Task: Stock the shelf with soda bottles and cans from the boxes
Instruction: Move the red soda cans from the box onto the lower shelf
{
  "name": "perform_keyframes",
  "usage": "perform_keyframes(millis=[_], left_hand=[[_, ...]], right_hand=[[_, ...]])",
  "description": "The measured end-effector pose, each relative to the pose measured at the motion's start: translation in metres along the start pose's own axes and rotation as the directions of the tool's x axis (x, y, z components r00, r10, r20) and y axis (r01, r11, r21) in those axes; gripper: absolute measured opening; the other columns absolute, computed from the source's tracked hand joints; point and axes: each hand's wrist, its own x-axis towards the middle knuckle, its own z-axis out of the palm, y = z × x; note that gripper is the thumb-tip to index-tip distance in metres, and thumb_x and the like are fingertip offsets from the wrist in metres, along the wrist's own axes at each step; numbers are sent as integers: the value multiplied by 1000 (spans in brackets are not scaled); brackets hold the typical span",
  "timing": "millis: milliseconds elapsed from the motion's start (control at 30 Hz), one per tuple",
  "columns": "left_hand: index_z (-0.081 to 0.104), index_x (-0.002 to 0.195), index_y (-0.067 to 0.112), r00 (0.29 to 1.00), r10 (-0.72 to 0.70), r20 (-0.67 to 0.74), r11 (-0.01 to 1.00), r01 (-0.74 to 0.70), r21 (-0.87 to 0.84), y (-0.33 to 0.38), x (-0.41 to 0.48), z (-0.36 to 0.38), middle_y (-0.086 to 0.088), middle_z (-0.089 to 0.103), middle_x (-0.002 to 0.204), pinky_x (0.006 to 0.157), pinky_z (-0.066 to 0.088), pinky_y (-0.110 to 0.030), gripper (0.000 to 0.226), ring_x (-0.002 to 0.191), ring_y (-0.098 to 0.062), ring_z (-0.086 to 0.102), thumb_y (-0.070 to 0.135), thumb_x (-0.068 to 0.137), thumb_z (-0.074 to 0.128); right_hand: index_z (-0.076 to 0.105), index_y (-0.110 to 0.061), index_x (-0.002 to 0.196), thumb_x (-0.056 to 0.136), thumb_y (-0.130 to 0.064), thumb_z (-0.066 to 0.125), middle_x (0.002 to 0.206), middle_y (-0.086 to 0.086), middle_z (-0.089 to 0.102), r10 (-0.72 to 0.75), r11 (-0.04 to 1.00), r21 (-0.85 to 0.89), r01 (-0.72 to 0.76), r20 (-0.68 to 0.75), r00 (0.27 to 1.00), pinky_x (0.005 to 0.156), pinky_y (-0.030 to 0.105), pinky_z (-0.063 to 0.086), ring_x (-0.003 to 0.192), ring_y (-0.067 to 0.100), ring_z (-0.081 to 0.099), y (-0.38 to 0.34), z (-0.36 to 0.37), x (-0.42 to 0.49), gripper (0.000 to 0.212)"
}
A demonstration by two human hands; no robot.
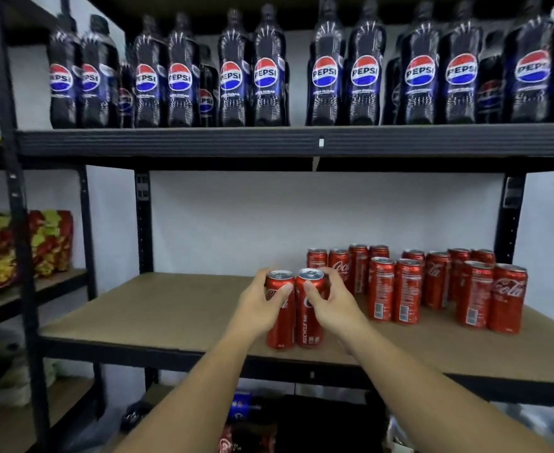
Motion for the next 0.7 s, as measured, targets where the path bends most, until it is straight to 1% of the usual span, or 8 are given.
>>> perform_keyframes(millis=[100, 233, 300, 367, 467, 533, 633, 700], left_hand=[[47, 133, 49, 998, -9, 64, 1000, 8, 20, -16, 3, 5, 20, 66, 119, 94, 51, -30, 38, 112, -2, 63, 49, 97, 61], [19, 149, 53, 952, -86, 293, 992, 55, 112, -49, -2, 1, 24, 55, 131, 107, 42, -31, 80, 121, 1, 53, 27, 94, 71], [30, 144, 53, 933, -128, 336, 987, 86, 137, -71, -1, -1, 22, 56, 137, 116, 40, -37, 75, 127, 0, 53, 22, 90, 72], [42, 134, 54, 936, -141, 321, 989, 118, 90, -85, 5, -4, 22, 61, 134, 115, 43, -39, 67, 126, 1, 57, 14, 89, 72], [46, 132, 50, 953, -139, 269, 986, 109, 125, -98, 23, -8, 22, 62, 131, 113, 44, -38, 64, 122, 1, 59, 13, 89, 73], [44, 135, 48, 964, -131, 231, 980, 90, 179, -110, 44, -12, 22, 60, 132, 114, 42, -36, 62, 123, 1, 57, 18, 90, 73], [38, 146, 39, 966, -142, 215, 968, 91, 232, -128, 79, -12, 16, 57, 138, 115, 41, -35, 67, 127, -5, 55, 15, 92, 70], [38, 148, 35, 968, -141, 208, 963, 86, 255, -139, 104, -10, 13, 55, 141, 116, 40, -36, 68, 131, -9, 54, 14, 92, 70]], right_hand=[[24, -48, 152, 98, -53, 55, 147, -7, 52, -1, 994, -113, 1, 1, 1000, 108, 51, 47, 133, 19, 53, 19, 4, 10, 62], [8, -52, 156, 100, -15, 60, 144, -18, 45, 53, 990, -139, -23, 213, 976, 118, 45, 35, 139, 11, 43, 43, -2, 11, 85], [12, -46, 158, 99, -4, 58, 137, -20, 41, 106, 982, -176, -60, 261, 960, 119, 38, 32, 143, 10, 38, 57, -3, 11, 85], [21, -41, 157, 99, -6, 59, 138, -19, 44, 90, 979, -200, -44, 225, 970, 118, 32, 32, 143, 9, 39, 70, 0, 17, 78], [26, -33, 157, 97, -14, 65, 148, -12, 47, 47, 975, -221, -8, 172, 984, 118, 33, 35, 135, 4, 43, 77, 17, 33, 75], [29, -32, 154, 96, -18, 68, 144, -12, 51, 25, 972, -234, 6, 128, 991, 115, 35, 40, 130, 6, 50, 80, 34, 52, 72], [37, -27, 144, 90, -21, 75, 135, -12, 57, -34, 964, -260, 46, 52, 998, 110, 37, 46, 123, 9, 58, 88, 61, 85, 66], [43, -22, 135, 86, -22, 80, 124, -11, 58, -35, 967, -255, 29, -19, 999, 105, 33, 48, 118, 12, 60, 93, 75, 108, 62]])
